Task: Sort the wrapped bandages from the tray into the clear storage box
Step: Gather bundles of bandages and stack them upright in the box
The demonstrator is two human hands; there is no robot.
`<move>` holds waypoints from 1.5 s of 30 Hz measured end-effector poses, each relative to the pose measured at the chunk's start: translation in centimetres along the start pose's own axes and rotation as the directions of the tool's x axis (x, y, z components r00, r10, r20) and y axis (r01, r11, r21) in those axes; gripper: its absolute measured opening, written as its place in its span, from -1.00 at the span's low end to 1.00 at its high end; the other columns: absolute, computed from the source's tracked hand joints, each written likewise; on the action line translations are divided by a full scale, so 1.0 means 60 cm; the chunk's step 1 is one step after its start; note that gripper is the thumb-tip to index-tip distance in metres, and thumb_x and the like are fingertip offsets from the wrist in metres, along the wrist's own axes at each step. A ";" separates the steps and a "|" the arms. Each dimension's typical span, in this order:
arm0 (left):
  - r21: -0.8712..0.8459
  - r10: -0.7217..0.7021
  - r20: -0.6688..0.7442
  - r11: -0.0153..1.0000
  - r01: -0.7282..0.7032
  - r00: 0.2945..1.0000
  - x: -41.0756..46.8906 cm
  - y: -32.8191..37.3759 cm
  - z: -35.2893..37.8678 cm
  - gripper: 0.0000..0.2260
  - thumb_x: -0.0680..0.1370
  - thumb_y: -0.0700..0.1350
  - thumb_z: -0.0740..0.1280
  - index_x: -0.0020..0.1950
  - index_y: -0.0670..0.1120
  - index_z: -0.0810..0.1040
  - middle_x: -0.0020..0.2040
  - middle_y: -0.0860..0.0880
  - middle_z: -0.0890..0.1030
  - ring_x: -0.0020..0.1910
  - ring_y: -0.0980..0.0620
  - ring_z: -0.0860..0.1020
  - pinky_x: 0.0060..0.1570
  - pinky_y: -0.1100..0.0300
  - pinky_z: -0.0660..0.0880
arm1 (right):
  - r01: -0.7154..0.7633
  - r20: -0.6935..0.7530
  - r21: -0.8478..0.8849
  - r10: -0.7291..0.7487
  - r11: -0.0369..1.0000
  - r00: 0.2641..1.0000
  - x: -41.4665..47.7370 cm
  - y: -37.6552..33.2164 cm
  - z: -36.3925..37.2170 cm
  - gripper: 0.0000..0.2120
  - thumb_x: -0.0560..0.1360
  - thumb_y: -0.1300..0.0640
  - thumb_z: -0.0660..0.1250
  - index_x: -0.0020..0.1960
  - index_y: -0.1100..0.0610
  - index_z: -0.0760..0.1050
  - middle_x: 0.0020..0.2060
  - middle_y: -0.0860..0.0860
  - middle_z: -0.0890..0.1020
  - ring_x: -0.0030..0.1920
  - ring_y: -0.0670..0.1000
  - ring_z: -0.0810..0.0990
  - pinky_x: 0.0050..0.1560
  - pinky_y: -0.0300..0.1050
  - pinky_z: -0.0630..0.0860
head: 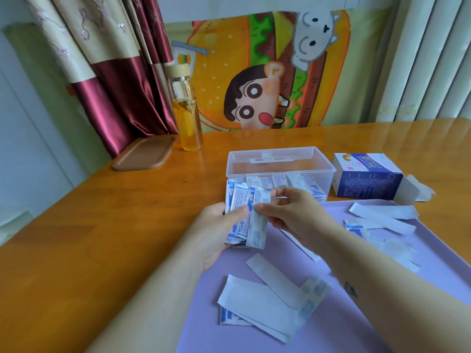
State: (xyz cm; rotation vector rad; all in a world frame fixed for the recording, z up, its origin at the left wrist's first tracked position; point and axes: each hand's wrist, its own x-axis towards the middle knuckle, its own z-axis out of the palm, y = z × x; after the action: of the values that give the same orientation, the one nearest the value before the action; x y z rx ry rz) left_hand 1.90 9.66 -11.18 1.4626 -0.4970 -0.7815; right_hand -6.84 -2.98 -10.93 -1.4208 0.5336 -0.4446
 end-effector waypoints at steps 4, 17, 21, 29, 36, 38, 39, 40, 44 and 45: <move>0.041 0.011 -0.013 0.999 -0.011 1.000 0.001 0.001 -0.002 -0.88 0.59 -0.18 0.25 0.01 -0.09 0.58 -0.06 -0.10 0.68 -0.10 -0.03 0.66 -0.14 0.08 0.61 | 0.006 0.010 -0.051 -0.006 0.999 1.000 0.001 0.002 0.000 -0.89 0.41 0.30 0.43 -0.13 0.18 0.52 -0.31 0.09 0.58 -0.29 -0.01 0.50 -0.26 -0.20 0.45; -0.030 -0.029 -0.034 0.999 0.028 0.999 0.003 0.005 -0.002 -0.83 0.63 -0.13 0.19 -0.03 -0.08 0.57 -0.08 -0.13 0.68 -0.09 -0.09 0.65 0.01 -0.05 0.56 | 0.008 0.044 -0.050 -0.006 0.999 0.999 -0.001 0.010 0.009 -0.95 0.43 0.32 0.41 -0.15 0.21 0.57 -0.34 0.13 0.50 -0.37 -0.03 0.44 -0.29 -0.24 0.45; 0.039 -0.005 -0.005 0.999 0.005 1.000 0.004 0.002 -0.004 -0.79 0.63 -0.19 0.16 -0.04 -0.09 0.58 -0.16 -0.08 0.68 -0.20 -0.01 0.66 -0.17 0.10 0.59 | -0.006 0.068 -0.009 0.007 1.000 0.998 -0.002 0.015 0.015 -0.93 0.44 0.33 0.39 -0.09 0.25 0.58 -0.33 0.10 0.53 -0.36 -0.03 0.44 -0.26 -0.22 0.43; 0.057 0.013 -0.020 0.998 -0.011 1.000 0.003 0.002 -0.009 -0.88 0.59 -0.20 0.26 -0.01 -0.07 0.59 -0.08 -0.11 0.69 -0.14 -0.04 0.67 -0.19 0.09 0.59 | 0.019 0.048 -0.034 -0.017 0.999 0.999 -0.005 0.012 0.018 -0.94 0.44 0.33 0.38 -0.14 0.21 0.57 -0.35 0.07 0.55 -0.42 -0.06 0.42 -0.35 -0.27 0.41; 0.111 0.049 -0.047 0.993 -0.044 0.998 0.003 0.004 -0.017 -0.89 0.55 -0.22 0.32 -0.04 -0.08 0.62 -0.11 -0.12 0.70 -0.12 -0.13 0.67 -0.08 -0.09 0.58 | 0.018 0.042 0.015 -0.018 1.000 0.999 -0.009 0.008 0.018 -0.94 0.45 0.32 0.38 -0.12 0.20 0.58 -0.32 0.06 0.59 -0.39 -0.07 0.45 -0.30 -0.27 0.45; 0.087 0.051 -0.072 0.995 -0.045 0.996 0.003 0.005 -0.017 -0.89 0.51 -0.26 0.36 -0.02 -0.10 0.61 -0.10 -0.14 0.70 -0.12 -0.13 0.67 -0.06 -0.09 0.58 | 0.028 0.040 0.009 -0.029 1.000 0.999 -0.009 0.009 0.019 -0.94 0.45 0.32 0.38 -0.11 0.19 0.57 -0.29 0.08 0.59 -0.37 -0.06 0.46 -0.28 -0.26 0.45; 0.078 0.049 -0.084 0.996 -0.043 0.995 0.004 0.005 -0.017 -0.87 0.49 -0.27 0.37 0.00 -0.12 0.61 -0.09 -0.15 0.69 -0.10 -0.14 0.66 -0.04 -0.09 0.59 | 0.031 0.037 0.005 -0.031 1.000 0.999 -0.009 0.009 0.019 -0.93 0.45 0.32 0.39 -0.11 0.19 0.57 -0.27 0.10 0.59 -0.35 -0.05 0.47 -0.25 -0.24 0.45; 0.071 0.046 -0.093 0.997 -0.040 0.995 0.004 0.004 -0.018 -0.85 0.47 -0.29 0.39 0.02 -0.13 0.60 -0.07 -0.15 0.69 -0.08 -0.15 0.66 -0.03 -0.09 0.58 | 0.031 0.035 0.002 -0.031 1.000 0.999 -0.009 0.009 0.019 -0.94 0.45 0.32 0.39 -0.11 0.19 0.57 -0.25 0.11 0.59 -0.33 -0.04 0.47 -0.23 -0.23 0.46; 0.061 0.042 -0.081 0.997 -0.037 0.996 0.003 0.003 -0.015 -0.85 0.47 -0.29 0.39 0.01 -0.12 0.59 -0.06 -0.15 0.68 -0.07 -0.14 0.65 -0.01 -0.07 0.58 | 0.022 0.031 0.010 -0.023 1.000 0.999 -0.008 0.010 0.018 -0.94 0.45 0.32 0.39 -0.13 0.20 0.56 -0.24 0.14 0.57 -0.34 -0.03 0.45 -0.24 -0.22 0.45; 0.052 0.038 -0.066 0.998 -0.035 0.997 0.002 0.004 -0.014 -0.87 0.49 -0.27 0.37 0.02 -0.13 0.59 -0.06 -0.15 0.68 -0.07 -0.13 0.66 -0.03 -0.04 0.58 | 0.024 0.028 0.012 -0.024 1.000 0.999 -0.008 0.010 0.018 -0.94 0.45 0.32 0.38 -0.13 0.20 0.56 -0.25 0.14 0.57 -0.35 -0.04 0.45 -0.24 -0.22 0.44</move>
State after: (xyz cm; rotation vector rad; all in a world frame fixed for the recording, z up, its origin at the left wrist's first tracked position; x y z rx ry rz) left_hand 2.62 10.11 -11.02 1.5183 -0.4941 -0.6928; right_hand -6.58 -1.79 -11.40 -1.4221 0.4908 -0.4453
